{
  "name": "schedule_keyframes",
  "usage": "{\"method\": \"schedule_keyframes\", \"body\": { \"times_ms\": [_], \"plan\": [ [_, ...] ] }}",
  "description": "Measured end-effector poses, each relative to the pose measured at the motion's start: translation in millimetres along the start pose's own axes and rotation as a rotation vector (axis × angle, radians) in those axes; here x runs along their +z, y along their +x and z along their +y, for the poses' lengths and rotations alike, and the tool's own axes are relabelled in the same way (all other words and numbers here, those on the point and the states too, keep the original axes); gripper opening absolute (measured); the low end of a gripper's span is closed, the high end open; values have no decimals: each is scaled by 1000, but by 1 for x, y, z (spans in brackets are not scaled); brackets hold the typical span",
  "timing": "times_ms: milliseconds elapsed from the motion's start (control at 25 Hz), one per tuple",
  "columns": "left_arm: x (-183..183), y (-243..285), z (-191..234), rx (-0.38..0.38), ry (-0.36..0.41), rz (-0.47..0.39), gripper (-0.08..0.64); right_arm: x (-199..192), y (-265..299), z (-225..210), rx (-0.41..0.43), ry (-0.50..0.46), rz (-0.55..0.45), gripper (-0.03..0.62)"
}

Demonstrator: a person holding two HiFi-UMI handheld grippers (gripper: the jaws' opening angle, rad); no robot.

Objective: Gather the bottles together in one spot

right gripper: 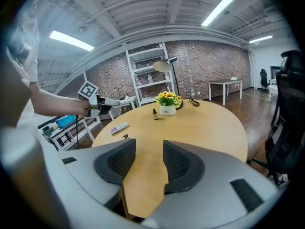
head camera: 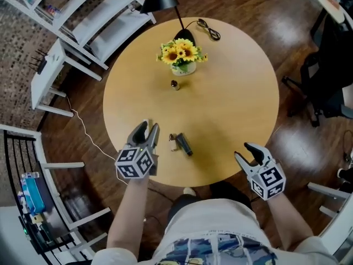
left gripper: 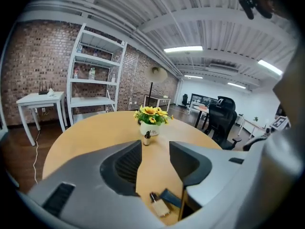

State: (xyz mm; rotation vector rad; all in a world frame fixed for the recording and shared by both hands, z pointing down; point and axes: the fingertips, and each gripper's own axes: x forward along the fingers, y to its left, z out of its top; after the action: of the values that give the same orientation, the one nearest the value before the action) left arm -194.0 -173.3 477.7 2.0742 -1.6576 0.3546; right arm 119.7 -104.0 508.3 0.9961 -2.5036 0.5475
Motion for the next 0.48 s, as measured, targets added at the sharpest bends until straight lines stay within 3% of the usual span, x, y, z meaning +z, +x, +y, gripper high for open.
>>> {"method": "schedule_keyframes", "body": {
  "times_ms": [160,320,480],
  "plan": [
    [-45,-79,-14,2,48,51,181,2,-15,34,-35,-25,-18,206],
    [-77,-152,-23,-39,-12,38,181,3,-37,79,-72,-49,-30,207],
    [-117,-222,-33,-57,-20,44,181,-8,-60,130,-90,-63,-35,206]
  ]
}}
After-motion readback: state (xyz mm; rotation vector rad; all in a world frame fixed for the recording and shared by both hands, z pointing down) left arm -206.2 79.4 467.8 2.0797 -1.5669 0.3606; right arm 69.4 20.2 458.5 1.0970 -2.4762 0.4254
